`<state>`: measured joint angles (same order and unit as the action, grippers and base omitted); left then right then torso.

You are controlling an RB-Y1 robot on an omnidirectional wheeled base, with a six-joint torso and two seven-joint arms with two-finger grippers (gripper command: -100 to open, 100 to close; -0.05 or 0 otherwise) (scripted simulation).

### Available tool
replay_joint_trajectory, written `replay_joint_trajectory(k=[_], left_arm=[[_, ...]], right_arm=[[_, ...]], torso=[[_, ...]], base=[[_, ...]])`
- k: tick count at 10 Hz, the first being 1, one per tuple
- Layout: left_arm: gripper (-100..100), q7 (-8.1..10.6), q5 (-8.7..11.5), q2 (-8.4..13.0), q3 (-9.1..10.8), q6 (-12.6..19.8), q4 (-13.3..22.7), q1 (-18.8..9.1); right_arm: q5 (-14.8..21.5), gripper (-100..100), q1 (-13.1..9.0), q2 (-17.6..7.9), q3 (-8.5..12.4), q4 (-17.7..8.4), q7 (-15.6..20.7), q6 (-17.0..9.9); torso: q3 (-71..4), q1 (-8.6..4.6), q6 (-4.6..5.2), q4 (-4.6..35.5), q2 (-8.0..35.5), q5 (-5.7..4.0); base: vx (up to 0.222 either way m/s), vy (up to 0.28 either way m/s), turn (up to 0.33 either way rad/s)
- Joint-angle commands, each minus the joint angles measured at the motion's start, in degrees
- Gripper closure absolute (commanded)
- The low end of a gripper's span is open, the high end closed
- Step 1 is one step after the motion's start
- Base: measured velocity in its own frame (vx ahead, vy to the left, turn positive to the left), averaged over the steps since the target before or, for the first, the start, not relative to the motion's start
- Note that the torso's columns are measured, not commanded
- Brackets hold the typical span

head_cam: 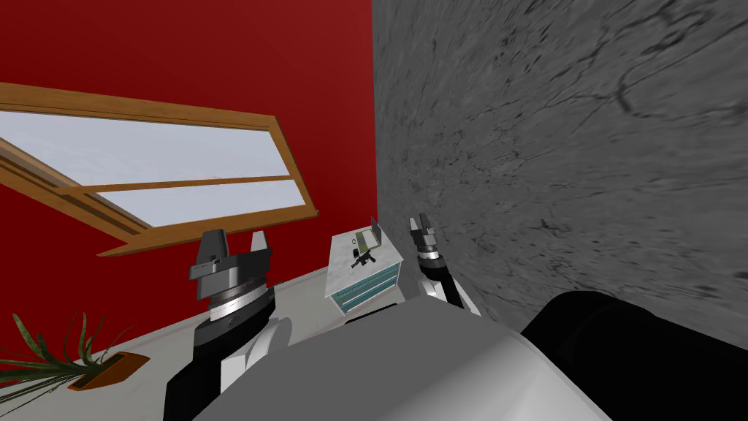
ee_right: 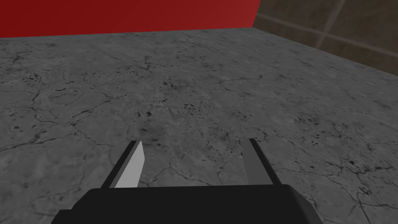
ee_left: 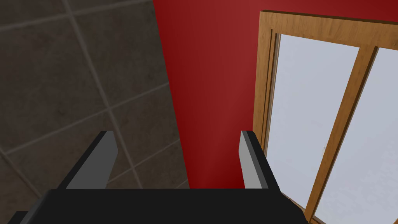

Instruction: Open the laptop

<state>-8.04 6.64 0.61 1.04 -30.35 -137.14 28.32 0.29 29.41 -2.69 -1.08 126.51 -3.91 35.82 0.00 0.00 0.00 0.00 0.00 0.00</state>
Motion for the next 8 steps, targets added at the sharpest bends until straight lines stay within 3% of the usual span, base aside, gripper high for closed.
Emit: replay_joint_trajectory(k=[1,8], left_arm=[[0,0.0,0.0,0.0,0.0,0.0,0.0,0.0],[0,0.0,0.0,0.0,0.0,0.0,-0.02,0.0]], right_arm=[[0.0,0,0.0,0.0,0.0,0.0,0.0,0.0],[0.0,0,0.0,0.0,0.0,0.02,0.0,0.01]], torso=[[-4.67,0.0,0.0,2.35,2.32,0.0],[-62.27,0.0,0.0,31.14,31.16,0.0]], base=[[0.0,0.0,0.0],[0.0,0.0,0.0]])
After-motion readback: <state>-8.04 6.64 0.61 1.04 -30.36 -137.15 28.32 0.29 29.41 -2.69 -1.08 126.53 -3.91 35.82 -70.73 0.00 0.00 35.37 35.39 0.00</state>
